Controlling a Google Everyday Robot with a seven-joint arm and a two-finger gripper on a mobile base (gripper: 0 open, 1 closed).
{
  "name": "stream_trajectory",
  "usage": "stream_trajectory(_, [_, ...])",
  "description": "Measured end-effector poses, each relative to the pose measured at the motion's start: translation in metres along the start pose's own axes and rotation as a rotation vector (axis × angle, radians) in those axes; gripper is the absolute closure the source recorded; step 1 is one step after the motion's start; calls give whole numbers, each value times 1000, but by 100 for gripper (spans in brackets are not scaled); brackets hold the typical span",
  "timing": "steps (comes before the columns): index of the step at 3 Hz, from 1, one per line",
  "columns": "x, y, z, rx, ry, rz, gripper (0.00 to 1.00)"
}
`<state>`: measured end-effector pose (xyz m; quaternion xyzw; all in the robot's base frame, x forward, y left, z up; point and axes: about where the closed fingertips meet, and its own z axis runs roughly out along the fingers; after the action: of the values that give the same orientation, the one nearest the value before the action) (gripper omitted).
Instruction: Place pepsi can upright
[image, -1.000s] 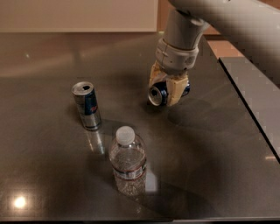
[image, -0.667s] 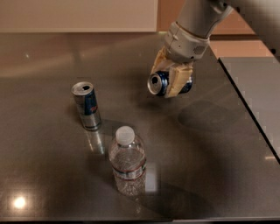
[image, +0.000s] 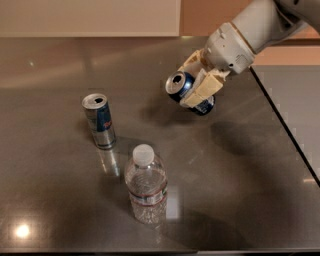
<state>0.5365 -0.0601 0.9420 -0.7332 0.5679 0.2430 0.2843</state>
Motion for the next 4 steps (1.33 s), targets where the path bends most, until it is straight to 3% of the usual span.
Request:
stream_trajectory(1, [-12, 4, -5, 19, -142, 67, 100])
stream_trajectory(2, [-13, 4, -3, 35, -329, 136, 100])
stream_trajectory(3, [-6, 3, 2, 53, -465, 182, 100])
stream_trajectory(4, [4, 1, 5, 75, -559, 215, 100])
